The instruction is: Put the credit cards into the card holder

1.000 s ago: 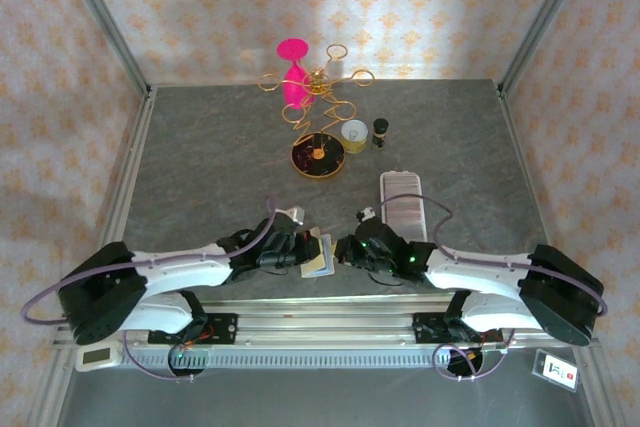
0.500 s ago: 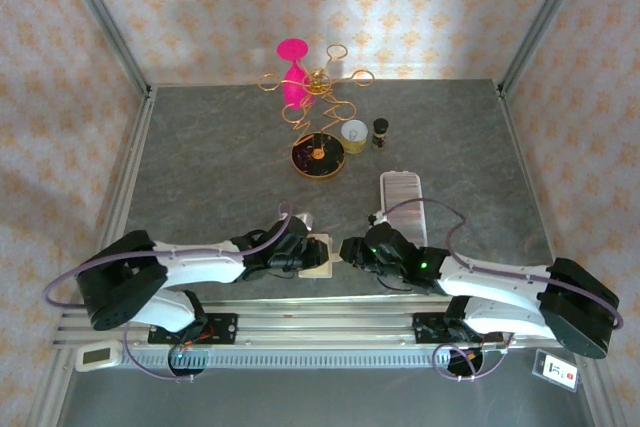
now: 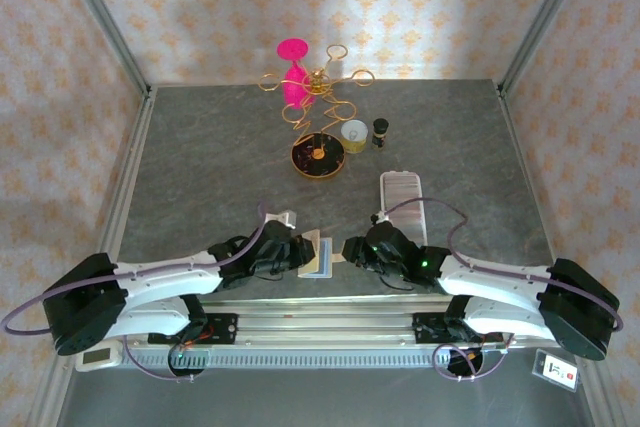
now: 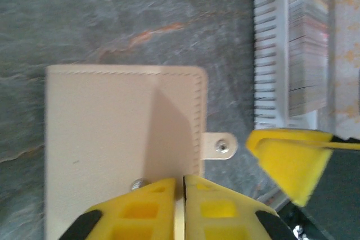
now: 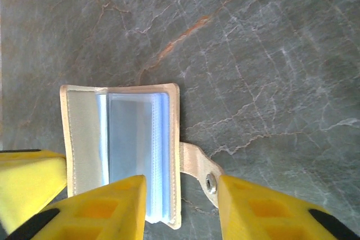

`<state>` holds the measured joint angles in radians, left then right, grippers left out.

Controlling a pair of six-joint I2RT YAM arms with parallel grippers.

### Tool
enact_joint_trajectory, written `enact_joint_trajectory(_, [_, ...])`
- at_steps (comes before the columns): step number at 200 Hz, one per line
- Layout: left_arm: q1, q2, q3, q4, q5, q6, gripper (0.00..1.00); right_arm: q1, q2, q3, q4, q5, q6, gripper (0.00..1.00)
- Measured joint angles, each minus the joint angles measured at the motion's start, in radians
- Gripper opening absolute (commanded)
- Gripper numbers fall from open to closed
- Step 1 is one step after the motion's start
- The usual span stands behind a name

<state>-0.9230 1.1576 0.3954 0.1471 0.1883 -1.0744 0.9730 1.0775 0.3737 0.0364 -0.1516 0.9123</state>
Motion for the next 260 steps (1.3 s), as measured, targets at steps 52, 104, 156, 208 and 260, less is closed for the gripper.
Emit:
enact_joint_trajectory(52, [0.000,-0.012,-0.046,0.026,-0.014,-0.029,0.02,-0.008,-0.007,-0.010,-0.019,0.006,0.004,0.32])
enact_joint_trajectory(104, [0.000,0.042,-0.059,0.068,-0.005,-0.036,0.00,-0.028,0.007,-0.024,-0.002,-0.001,0.003,0.30])
enact_joint_trajectory(156, [0.000,0.101,-0.063,0.124,0.015,-0.047,0.00,-0.034,0.068,-0.043,0.060,-0.034,0.003,0.20])
enact_joint_trajectory(208, [0.000,0.117,-0.080,0.154,0.018,-0.055,0.00,-0.034,0.089,-0.045,0.100,-0.058,0.004,0.08])
enact_joint_trajectory(260, [0.000,0.114,-0.089,0.158,0.017,-0.055,0.00,-0.034,0.089,-0.045,0.118,-0.068,0.003,0.00])
